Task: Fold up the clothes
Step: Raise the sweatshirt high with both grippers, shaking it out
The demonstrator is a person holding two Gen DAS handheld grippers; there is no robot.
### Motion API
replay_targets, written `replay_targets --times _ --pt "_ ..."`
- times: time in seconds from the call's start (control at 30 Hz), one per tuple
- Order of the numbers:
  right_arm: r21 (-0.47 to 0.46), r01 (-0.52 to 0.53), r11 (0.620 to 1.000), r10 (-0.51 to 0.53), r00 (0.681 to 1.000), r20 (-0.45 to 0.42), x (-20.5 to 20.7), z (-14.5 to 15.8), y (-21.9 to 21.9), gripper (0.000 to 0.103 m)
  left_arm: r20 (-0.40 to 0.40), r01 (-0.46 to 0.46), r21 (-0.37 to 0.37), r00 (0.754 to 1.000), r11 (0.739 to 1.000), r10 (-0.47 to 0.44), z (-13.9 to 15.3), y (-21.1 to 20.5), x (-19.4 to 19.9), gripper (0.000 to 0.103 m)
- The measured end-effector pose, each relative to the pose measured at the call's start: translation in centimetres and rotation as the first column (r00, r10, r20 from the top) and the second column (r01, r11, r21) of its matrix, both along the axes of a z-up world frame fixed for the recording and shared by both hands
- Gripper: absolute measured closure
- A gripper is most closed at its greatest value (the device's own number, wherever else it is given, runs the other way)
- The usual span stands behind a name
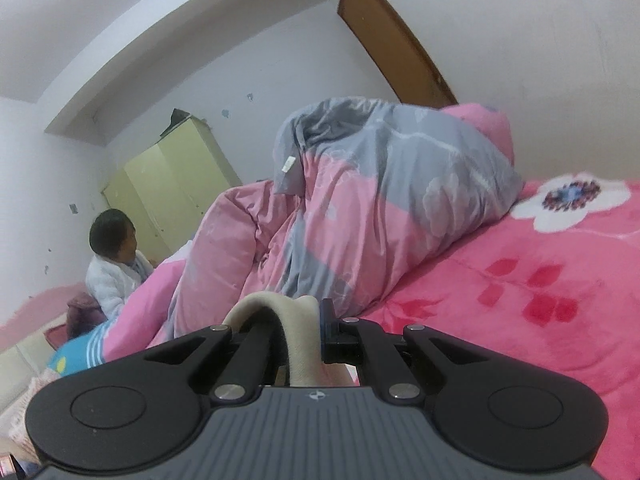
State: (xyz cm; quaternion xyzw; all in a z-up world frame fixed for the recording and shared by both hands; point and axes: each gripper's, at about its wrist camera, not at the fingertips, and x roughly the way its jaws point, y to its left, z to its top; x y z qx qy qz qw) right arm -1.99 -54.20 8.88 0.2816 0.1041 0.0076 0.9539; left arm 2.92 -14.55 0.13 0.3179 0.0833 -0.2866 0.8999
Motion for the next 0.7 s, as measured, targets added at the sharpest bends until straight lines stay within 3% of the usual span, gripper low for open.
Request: replay_targets --times 0.1,0.27,0.6,0.7 --pt "0.020 -0.010 1.000 0.010 1.000 -0.004 0.0 -0.3 -0.4 0.101 0.086 -0.016 0.046 0.996 0.999 0.012 -0.5 -1.7 -0.6 0.022" --pt "0.046 -0.024 0.999 0.024 1.000 -0.008 -0.2 -0.8 -0.9 0.101 0.229 -0.104 0.082 0.970 0.991 0.083 -1.0 -3.5 -1.2 0.020" --pt "0.050 -0.068 0.996 0.068 0.998 -0.005 -0.8 -1.5 -1.0 0.101 0.223 -0.085 0.088 0.973 0.992 0.063 -2.1 -5.3 2.4 0.020" --pt "0.046 -0.087 0.995 0.087 0.996 -0.002 -0.8 -1.8 -0.9 0.101 0.198 -0.087 0.081 0.978 0.993 0.069 -2.6 -5.3 3.1 0.026"
